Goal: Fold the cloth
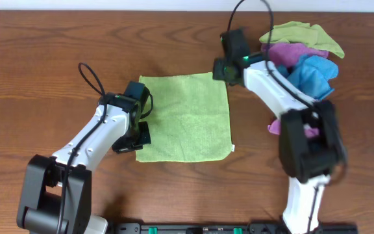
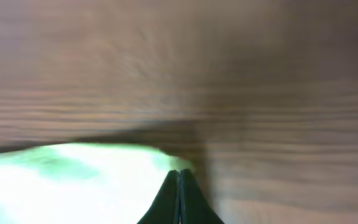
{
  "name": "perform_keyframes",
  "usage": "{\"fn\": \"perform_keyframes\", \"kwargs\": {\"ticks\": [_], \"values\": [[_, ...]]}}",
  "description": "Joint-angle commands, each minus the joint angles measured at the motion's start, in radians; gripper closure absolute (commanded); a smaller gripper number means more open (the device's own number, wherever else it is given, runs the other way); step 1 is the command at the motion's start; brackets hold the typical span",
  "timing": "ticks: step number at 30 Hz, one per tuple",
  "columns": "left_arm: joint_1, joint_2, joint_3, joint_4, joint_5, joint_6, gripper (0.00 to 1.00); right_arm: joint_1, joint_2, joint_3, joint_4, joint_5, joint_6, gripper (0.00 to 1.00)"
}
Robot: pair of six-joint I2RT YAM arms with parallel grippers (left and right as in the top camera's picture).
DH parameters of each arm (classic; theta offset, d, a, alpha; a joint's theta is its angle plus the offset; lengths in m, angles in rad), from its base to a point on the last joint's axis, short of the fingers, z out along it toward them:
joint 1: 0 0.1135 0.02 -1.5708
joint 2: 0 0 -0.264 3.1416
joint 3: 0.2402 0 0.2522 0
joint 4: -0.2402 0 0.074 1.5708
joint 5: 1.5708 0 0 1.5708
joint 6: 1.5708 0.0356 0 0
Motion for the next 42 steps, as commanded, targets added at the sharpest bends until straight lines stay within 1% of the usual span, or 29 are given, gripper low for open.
{"fn": "perform_keyframes", "kwargs": {"ticks": [1, 2, 5, 8, 10, 12, 15, 19, 21, 22, 23, 25, 27, 29, 31, 33, 37, 41, 42], "values": [[-0.002, 0.005, -0.008, -0.006, 0.013, 0.014, 0.94, -0.009, -0.182, 0.027, -0.063, 0.006, 0.002, 0.99], [-0.002, 0.004, -0.008, -0.011, 0.026, 0.014, 0.94, -0.008, -0.208, 0.027, -0.098, 0.006, 0.001, 0.99], [-0.002, -0.03, -0.008, -0.031, 0.076, 0.037, 0.94, -0.008, -0.303, 0.027, -0.289, -0.011, 0.001, 0.98], [-0.002, -0.127, -0.008, -0.064, 0.069, 0.045, 0.94, -0.008, -0.365, 0.023, -0.459, -0.108, -0.037, 0.98], [0.0, -0.21, -0.008, -0.085, 0.069, 0.045, 0.94, -0.008, -0.396, 0.006, -0.52, -0.164, -0.044, 0.99], [0.0, -0.29, -0.008, -0.112, 0.066, 0.045, 0.94, -0.008, -0.438, -0.029, -0.546, -0.228, -0.06, 0.98], [0.0, -0.412, -0.012, -0.165, 0.068, 0.045, 0.94, -0.008, -0.552, -0.144, -0.554, -0.29, -0.066, 0.98], [0.001, -0.545, -0.087, -0.182, 0.074, 0.043, 0.94, -0.009, -0.745, -0.369, -0.5, -0.29, -0.066, 0.98], [0.02, -0.605, -0.16, -0.156, 0.091, 0.032, 0.92, -0.01, -0.843, -0.506, -0.423, -0.33, -0.057, 0.89], [0.04, -0.628, -0.201, -0.129, 0.122, 0.032, 0.89, -0.01, -0.885, -0.577, -0.37, -0.366, -0.054, 0.81], [0.063, -0.64, -0.233, -0.103, 0.16, 0.032, 0.87, -0.01, -0.909, -0.633, -0.325, -0.389, -0.05, 0.76], [0.118, -0.642, -0.288, -0.048, 0.229, 0.034, 0.85, -0.012, -0.923, -0.729, -0.25, -0.404, -0.009, 0.71], [0.167, -0.633, -0.322, -0.003, 0.288, 0.041, 0.79, -0.022, -0.907, -0.8, -0.176, -0.437, 0.011, 0.69], [0.21, -0.612, -0.342, 0.043, 0.309, 0.049, 0.73, -0.042, -0.872, -0.856, -0.093, -0.49, 0.018, 0.67], [0.229, -0.584, -0.343, 0.075, 0.314, 0.064, 0.67, -0.063, -0.826, -0.873, -0.053, -0.503, 0.021, 0.65], [0.23, -0.542, -0.343, 0.119, 0.314, 0.068, 0.63, -0.091, -0.77, -0.873, -0.034, -0.503, 0.019, 0.64], [0.23, -0.43, -0.343, 0.187, 0.359, 0.109, 0.61, -0.137, -0.666, -0.873, 0.015, -0.531, -0.018, 0.61], [0.23, -0.318, -0.343, 0.221, 0.367, 0.125, 0.62, -0.161, -0.587, -0.873, 0.06, -0.569, -0.041, 0.63], [0.23, -0.295, -0.343, 0.226, 0.366, 0.127, 0.63, -0.162, -0.569, -0.873, 0.07, -0.566, -0.047, 0.61]]}}
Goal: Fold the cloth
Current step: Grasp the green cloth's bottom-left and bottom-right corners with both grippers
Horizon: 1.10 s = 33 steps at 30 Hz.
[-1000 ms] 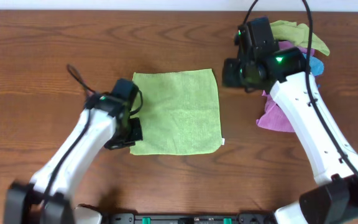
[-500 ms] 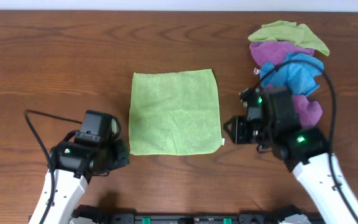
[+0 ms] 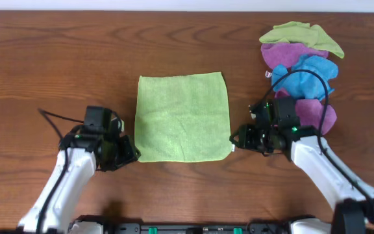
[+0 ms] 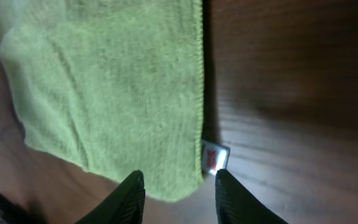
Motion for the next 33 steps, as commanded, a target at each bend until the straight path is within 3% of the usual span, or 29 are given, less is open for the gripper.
{"fn": "perform_keyframes", "kwargs": {"ticks": [1, 11, 33], "values": [[0.005, 0.071, -0.001, 0.011, 0.023, 0.033, 0.64, -0.01, 0.047, -0.003, 0.021, -0.039, -0.048, 0.6], [0.005, 0.141, -0.006, 0.025, 0.023, 0.032, 0.67, -0.01, 0.174, -0.003, 0.042, -0.018, -0.077, 0.61], [0.005, 0.141, -0.094, 0.163, 0.014, 0.024, 0.62, -0.007, 0.181, -0.005, 0.016, -0.074, -0.11, 0.64]]}}
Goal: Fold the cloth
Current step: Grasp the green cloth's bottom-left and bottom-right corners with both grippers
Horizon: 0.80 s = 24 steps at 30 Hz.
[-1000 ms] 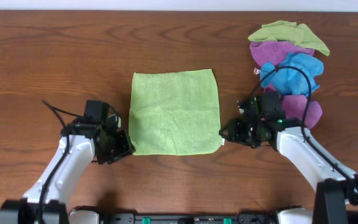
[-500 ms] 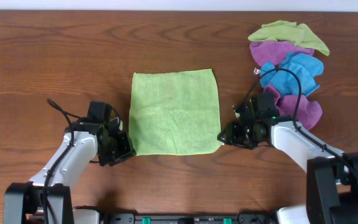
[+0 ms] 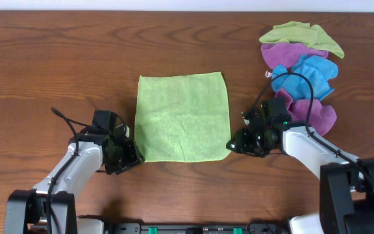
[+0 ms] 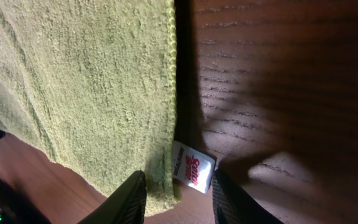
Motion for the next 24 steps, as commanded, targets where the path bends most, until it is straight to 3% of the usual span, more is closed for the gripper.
{"fn": "perform_keyframes", "kwargs": {"ticks": [1, 9, 18, 20, 24], "values": [[0.004, 0.006, -0.01, -0.002, -0.048, 0.015, 0.62, -0.003, 0.014, -0.005, -0.002, -0.014, -0.02, 0.64], [0.002, 0.007, -0.01, 0.041, -0.13, 0.022, 0.62, -0.003, 0.014, -0.005, -0.001, -0.014, -0.02, 0.66], [0.0, 0.043, -0.011, 0.094, -0.115, 0.022, 0.62, -0.003, 0.014, -0.005, 0.003, -0.022, -0.02, 0.66], [0.0, 0.073, -0.011, 0.105, -0.085, 0.022, 0.63, -0.003, 0.014, -0.005, 0.003, -0.022, -0.021, 0.66], [0.0, 0.138, -0.011, 0.111, -0.018, 0.023, 0.76, -0.003, 0.014, -0.005, 0.003, -0.022, -0.02, 0.67]]}}
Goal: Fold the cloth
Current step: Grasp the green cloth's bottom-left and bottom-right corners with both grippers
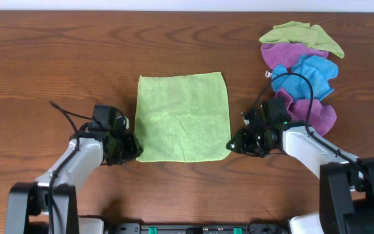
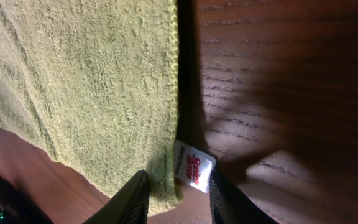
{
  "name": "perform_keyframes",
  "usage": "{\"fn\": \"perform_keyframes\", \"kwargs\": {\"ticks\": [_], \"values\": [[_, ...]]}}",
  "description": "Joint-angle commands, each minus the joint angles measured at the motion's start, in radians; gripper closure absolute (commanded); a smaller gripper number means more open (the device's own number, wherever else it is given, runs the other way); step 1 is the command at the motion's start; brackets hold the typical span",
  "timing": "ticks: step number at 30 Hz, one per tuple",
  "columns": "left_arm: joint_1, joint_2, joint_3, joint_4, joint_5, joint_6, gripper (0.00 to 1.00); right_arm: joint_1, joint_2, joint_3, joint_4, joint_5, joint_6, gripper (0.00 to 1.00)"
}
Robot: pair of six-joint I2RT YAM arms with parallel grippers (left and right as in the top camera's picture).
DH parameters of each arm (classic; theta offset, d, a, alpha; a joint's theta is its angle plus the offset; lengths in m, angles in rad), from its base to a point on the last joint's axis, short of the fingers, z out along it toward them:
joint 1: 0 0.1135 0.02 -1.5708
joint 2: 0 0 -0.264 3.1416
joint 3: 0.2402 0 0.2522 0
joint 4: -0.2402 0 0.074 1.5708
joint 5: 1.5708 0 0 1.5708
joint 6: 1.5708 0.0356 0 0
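Note:
A green cloth [image 1: 182, 125] lies flat and square in the middle of the wooden table [image 1: 57, 58]. My right gripper [image 1: 234, 144] is low at its near right corner, open, its fingers [image 2: 130, 200] straddling the corner and the white label [image 2: 192, 172] there. The cloth's right hem [image 2: 173, 74] runs up the right wrist view. My left gripper [image 1: 134, 149] sits at the near left corner, touching the cloth's edge; whether it is open or shut does not show from overhead.
A heap of crumpled cloths [image 1: 302, 65], green, purple and blue, lies at the back right, just behind my right arm.
My left gripper has moved a little right and up, now against the cloth's near left corner. The right gripper's fingers sit slightly closer over the labelled corner.
First the right gripper was shut at the cloth's far right corner and the left at the left edge. Then both arms stood near the front, beside the near corners, right gripper open. Both then came closer, and now each is at its corner.

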Motion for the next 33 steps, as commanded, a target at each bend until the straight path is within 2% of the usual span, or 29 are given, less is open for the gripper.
{"fn": "perform_keyframes", "kwargs": {"ticks": [1, 5, 9, 11, 14, 17, 23, 26, 28, 32, 33], "values": [[-0.002, 0.079, -0.04, -0.012, -0.002, 0.017, 0.77, -0.003, 0.011, -0.005, 0.002, -0.016, -0.02, 0.67], [-0.002, 0.078, -0.04, -0.032, -0.002, 0.021, 0.81, -0.003, 0.011, -0.005, 0.002, -0.016, -0.02, 0.68], [-0.002, 0.079, -0.04, -0.053, -0.002, 0.02, 0.93, -0.003, 0.011, -0.005, 0.003, -0.016, -0.019, 0.71], [-0.002, 0.078, -0.04, -0.055, 0.019, 0.02, 0.94, -0.003, 0.011, -0.005, 0.003, -0.016, -0.019, 0.73], [0.0, 0.078, -0.04, -0.052, 0.075, 0.02, 0.94, -0.003, 0.011, -0.005, 0.002, -0.015, -0.02, 0.67], [0.0, 0.078, -0.04, -0.063, 0.076, 0.023, 0.87, -0.003, 0.011, -0.005, 0.002, -0.016, -0.02, 0.62], [0.0, 0.078, -0.04, -0.11, 0.072, 0.04, 0.75, -0.003, 0.011, -0.005, 0.002, -0.016, -0.019, 0.62], [0.0, 0.078, -0.04, -0.109, 0.072, 0.039, 0.59, -0.003, 0.011, -0.005, 0.002, -0.016, -0.019, 0.62], [0.0, 0.078, -0.04, -0.097, 0.064, 0.039, 0.54, -0.003, 0.011, -0.005, 0.002, -0.016, -0.019, 0.62], [-0.001, 0.079, -0.04, -0.071, 0.042, 0.038, 0.54, -0.003, 0.011, -0.005, -0.001, -0.018, -0.019, 0.63], [-0.001, 0.079, -0.04, -0.067, 0.041, 0.038, 0.58, -0.003, 0.011, -0.005, -0.001, -0.02, -0.019, 0.63]]}}
